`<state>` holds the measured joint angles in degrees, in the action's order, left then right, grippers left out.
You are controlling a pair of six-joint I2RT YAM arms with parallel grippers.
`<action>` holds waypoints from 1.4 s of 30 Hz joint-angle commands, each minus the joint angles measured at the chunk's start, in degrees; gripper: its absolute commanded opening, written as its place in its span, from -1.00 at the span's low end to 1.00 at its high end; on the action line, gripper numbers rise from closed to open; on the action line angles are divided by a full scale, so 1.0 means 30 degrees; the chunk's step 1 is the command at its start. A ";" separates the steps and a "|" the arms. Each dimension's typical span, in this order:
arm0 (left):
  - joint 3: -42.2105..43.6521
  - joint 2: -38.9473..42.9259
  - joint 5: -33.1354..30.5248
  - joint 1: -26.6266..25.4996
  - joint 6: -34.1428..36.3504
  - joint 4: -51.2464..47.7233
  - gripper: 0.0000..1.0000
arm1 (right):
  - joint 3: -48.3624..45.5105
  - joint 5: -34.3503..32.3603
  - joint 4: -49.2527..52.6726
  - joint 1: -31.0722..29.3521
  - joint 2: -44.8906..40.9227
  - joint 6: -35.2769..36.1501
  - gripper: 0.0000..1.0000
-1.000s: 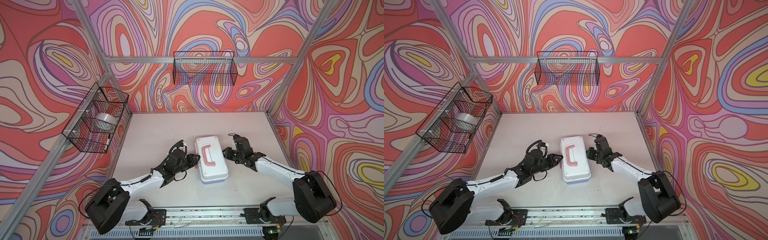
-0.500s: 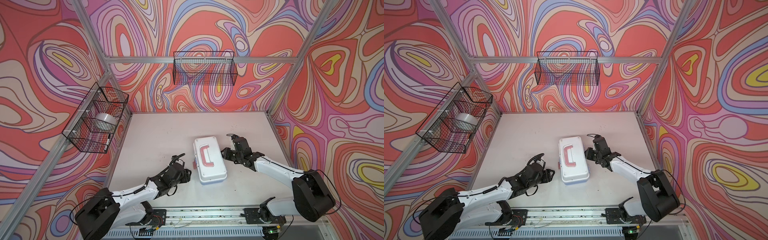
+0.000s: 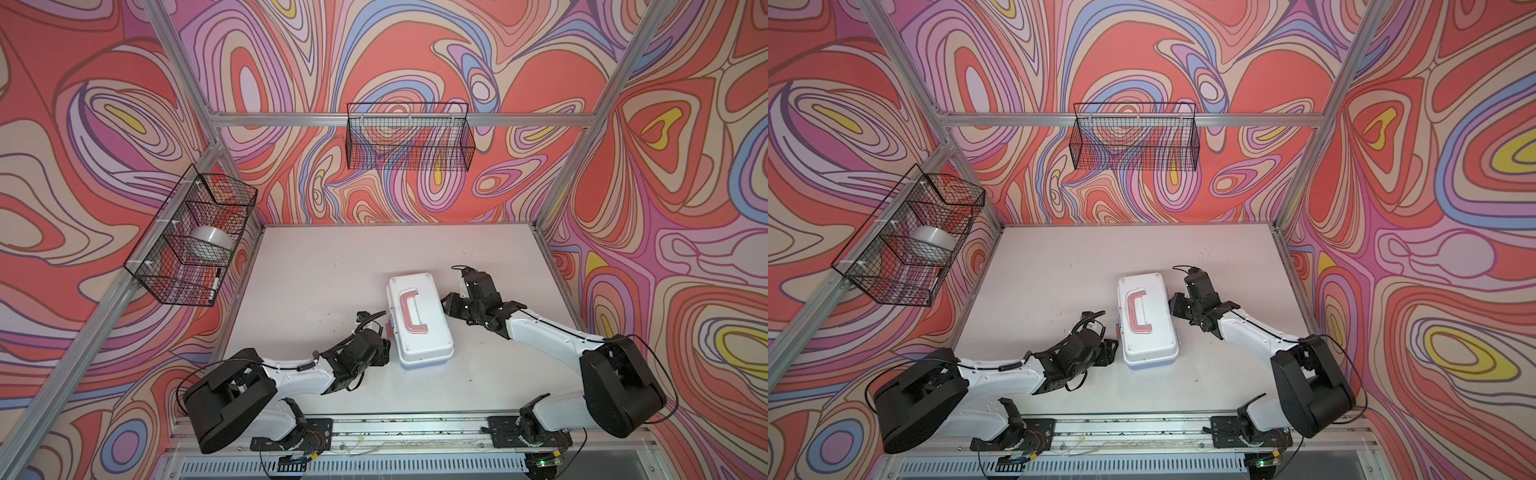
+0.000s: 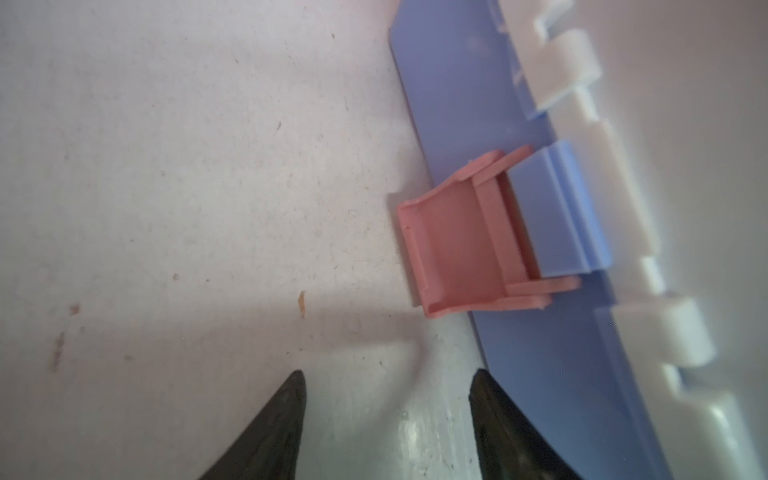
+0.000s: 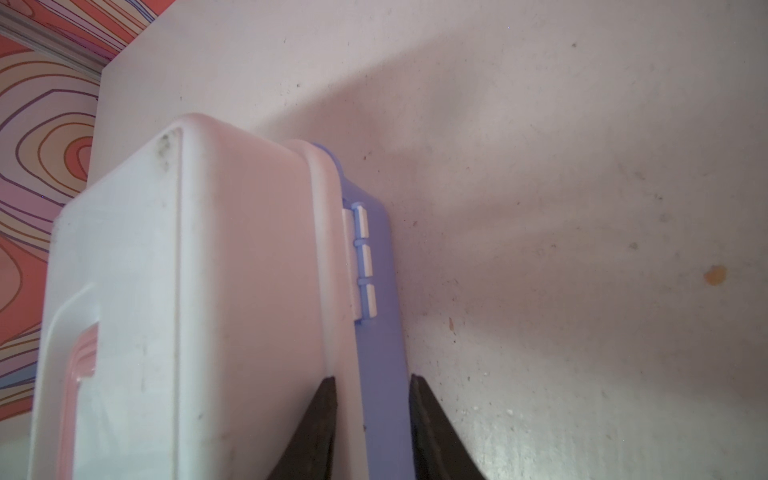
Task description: Pack the tool kit
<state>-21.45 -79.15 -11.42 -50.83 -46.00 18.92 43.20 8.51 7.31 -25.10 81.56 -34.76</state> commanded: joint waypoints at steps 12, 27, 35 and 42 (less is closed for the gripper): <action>-0.1415 -0.3284 -0.3496 -0.0787 -0.0313 0.0634 0.27 | 0.0190 0.0862 0.1432 -0.0319 0.0682 0.0545 -0.38; 0.0135 -0.1637 -0.5905 -0.0787 -0.0894 0.1429 0.24 | 0.0073 0.0912 0.1392 -0.0332 0.0450 0.0543 -0.38; 0.0301 0.1154 -0.6976 -0.0753 -0.0232 0.0537 0.25 | -0.0066 0.0971 0.1308 -0.0311 0.0215 0.0516 -0.39; 0.0141 0.2251 -0.5573 -0.0755 0.0340 0.1063 0.24 | -0.0245 0.1015 0.1315 -0.0323 0.0126 0.0534 -0.39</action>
<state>-21.37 -73.10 -29.58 -53.25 -46.04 22.09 43.94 8.47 8.19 -25.10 81.87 -33.93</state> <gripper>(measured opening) 0.623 0.307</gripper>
